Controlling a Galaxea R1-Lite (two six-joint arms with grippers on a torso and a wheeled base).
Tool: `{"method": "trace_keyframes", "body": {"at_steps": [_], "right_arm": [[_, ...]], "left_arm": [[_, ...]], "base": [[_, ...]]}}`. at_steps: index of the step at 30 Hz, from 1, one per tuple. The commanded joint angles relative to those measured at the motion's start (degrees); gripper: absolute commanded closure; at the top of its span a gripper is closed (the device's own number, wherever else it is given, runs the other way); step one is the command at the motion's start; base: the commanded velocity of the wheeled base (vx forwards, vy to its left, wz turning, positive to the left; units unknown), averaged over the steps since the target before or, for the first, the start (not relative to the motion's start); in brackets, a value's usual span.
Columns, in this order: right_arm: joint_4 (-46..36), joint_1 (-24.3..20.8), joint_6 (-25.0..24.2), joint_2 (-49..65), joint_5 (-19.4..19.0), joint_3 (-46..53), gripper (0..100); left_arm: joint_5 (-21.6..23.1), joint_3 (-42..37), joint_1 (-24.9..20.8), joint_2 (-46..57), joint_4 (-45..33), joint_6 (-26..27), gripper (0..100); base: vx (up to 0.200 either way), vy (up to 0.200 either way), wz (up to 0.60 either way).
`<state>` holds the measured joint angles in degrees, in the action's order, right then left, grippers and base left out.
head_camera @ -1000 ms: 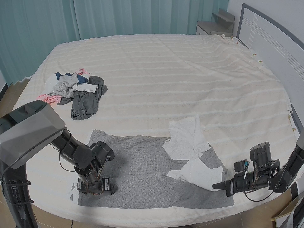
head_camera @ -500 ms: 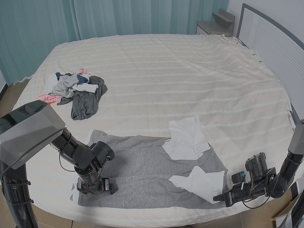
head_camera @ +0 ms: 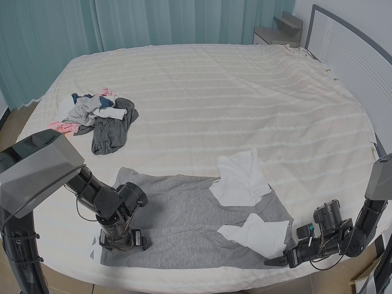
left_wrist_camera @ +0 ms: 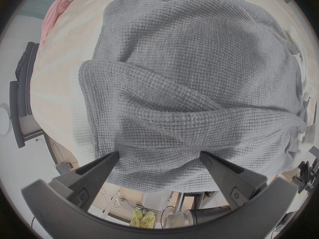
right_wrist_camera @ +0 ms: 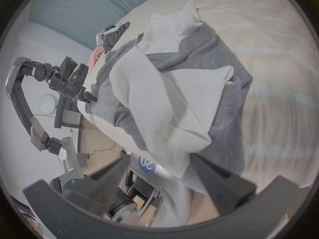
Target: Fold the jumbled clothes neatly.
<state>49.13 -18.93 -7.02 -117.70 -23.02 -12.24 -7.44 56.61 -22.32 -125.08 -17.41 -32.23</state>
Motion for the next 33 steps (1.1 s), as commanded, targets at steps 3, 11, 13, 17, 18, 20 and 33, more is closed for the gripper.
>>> {"method": "trace_keyframes", "body": {"at_steps": [3,11,13,17,18,20,33], "right_arm": [[2.64,0.65,-0.27,2.92,1.04,1.52,0],[2.55,3.64,-0.36,12.14,1.83,5.38,0],[2.46,5.22,-0.8,14.08,1.83,5.82,0],[2.46,6.19,-2.12,15.75,1.75,4.42,0],[2.2,6.01,-3.09,15.48,1.75,2.31,0],[2.02,5.57,-3.61,14.52,1.75,0.64,0],[2.29,-0.05,-6.78,-1.04,1.75,-9.03,0]], "left_arm": [[-0.03,-0.01,0.0,-0.08,0.01,-0.02,0],[-0.03,-0.01,0.0,-0.08,0.01,-0.02,0],[-0.03,-0.01,0.0,-0.08,0.01,-0.02,0],[-0.03,-0.01,0.0,-0.08,0.01,-0.02,0],[-0.03,-0.01,0.0,-0.08,0.01,-0.02,0],[-0.03,-0.01,0.0,-0.08,0.01,-0.02,0],[0.05,-0.1,0.0,-0.08,0.01,-0.02,0]], "base": [[0.0,0.0,0.0],[0.0,0.0,0.0],[0.0,0.0,0.0],[0.0,0.0,0.0],[0.0,0.0,0.0],[0.0,0.0,0.0],[0.0,0.0,0.0]]}}
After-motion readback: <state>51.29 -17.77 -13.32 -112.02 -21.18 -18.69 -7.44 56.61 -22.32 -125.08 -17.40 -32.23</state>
